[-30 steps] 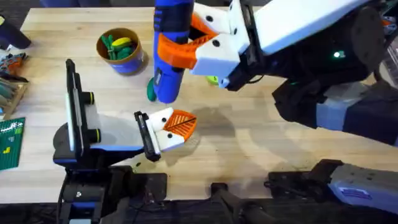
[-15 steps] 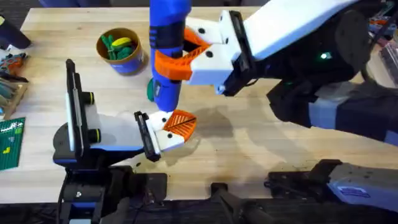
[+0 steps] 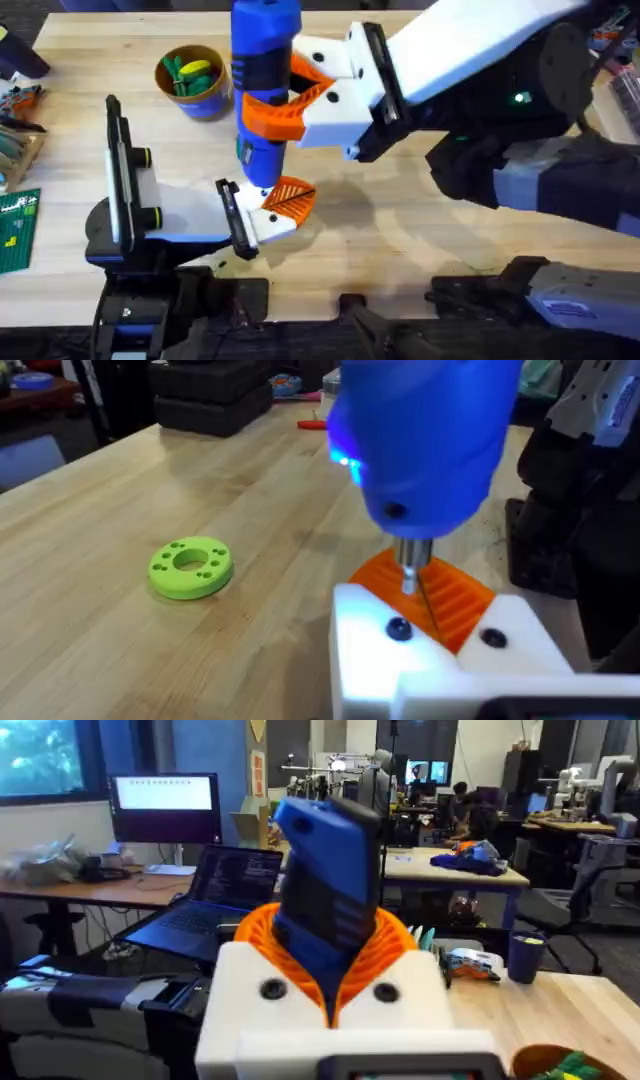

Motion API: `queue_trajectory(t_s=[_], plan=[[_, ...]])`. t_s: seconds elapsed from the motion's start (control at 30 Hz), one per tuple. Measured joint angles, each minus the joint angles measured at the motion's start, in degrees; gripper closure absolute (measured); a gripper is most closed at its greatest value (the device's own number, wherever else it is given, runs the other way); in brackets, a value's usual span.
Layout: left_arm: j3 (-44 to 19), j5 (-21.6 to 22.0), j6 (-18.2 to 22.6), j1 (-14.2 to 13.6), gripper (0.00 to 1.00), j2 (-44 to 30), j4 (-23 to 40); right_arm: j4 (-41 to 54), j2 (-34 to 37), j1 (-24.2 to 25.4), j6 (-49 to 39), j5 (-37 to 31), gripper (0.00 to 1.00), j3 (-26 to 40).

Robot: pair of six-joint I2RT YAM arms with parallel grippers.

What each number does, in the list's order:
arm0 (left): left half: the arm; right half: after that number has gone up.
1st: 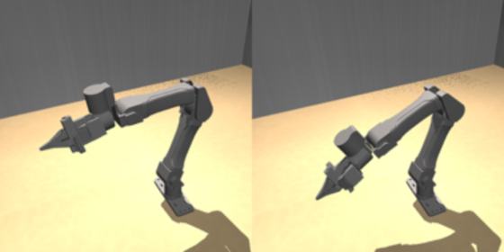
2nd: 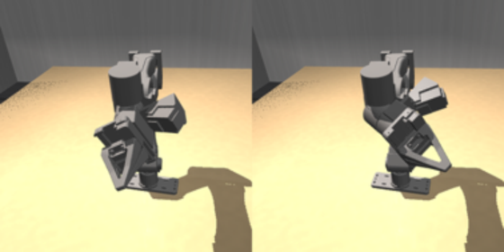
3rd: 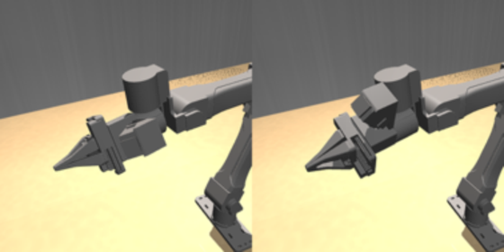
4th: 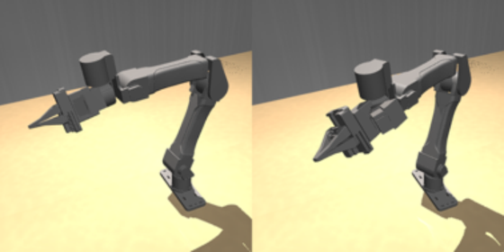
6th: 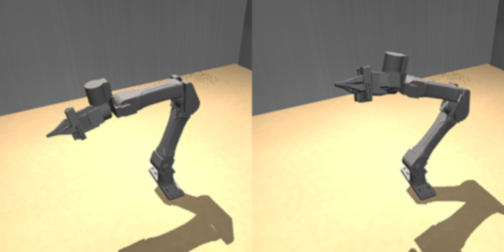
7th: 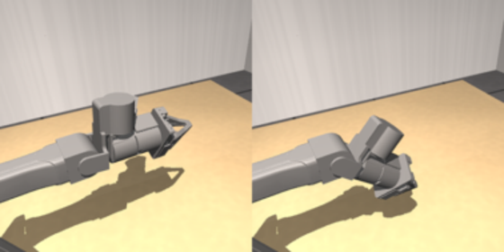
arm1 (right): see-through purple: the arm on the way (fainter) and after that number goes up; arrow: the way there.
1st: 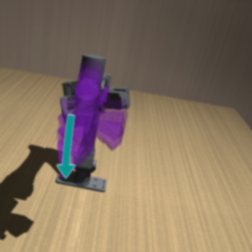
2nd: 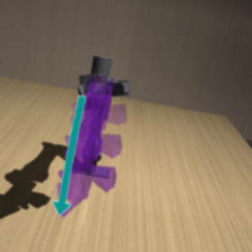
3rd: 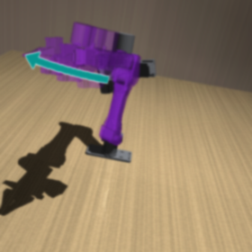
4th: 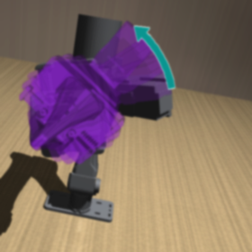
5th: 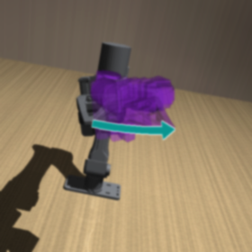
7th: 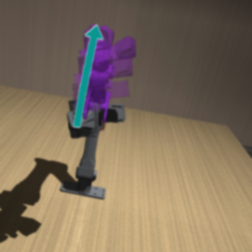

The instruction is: Pick up the gripper from the table and insert it into the empty holder that is missing its gripper. Then pick up a screw, insert it into the mounting hole, and use the screwdriver to tighten it. Finally, clean up the table by picking up the vegetable and placing it into the bucket.

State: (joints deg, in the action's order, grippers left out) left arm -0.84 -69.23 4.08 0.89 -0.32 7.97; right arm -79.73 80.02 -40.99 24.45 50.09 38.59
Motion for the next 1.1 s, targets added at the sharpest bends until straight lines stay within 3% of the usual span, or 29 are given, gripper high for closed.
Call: queue_trajectory(t_s=[1.1], plan=[[0.0, 0.0, 0.0, 0.0, 0.984, 0.0, 0.0, 1.9, 0.1, -0.9, -4.3, 1.9, 0.973, 0.0]])
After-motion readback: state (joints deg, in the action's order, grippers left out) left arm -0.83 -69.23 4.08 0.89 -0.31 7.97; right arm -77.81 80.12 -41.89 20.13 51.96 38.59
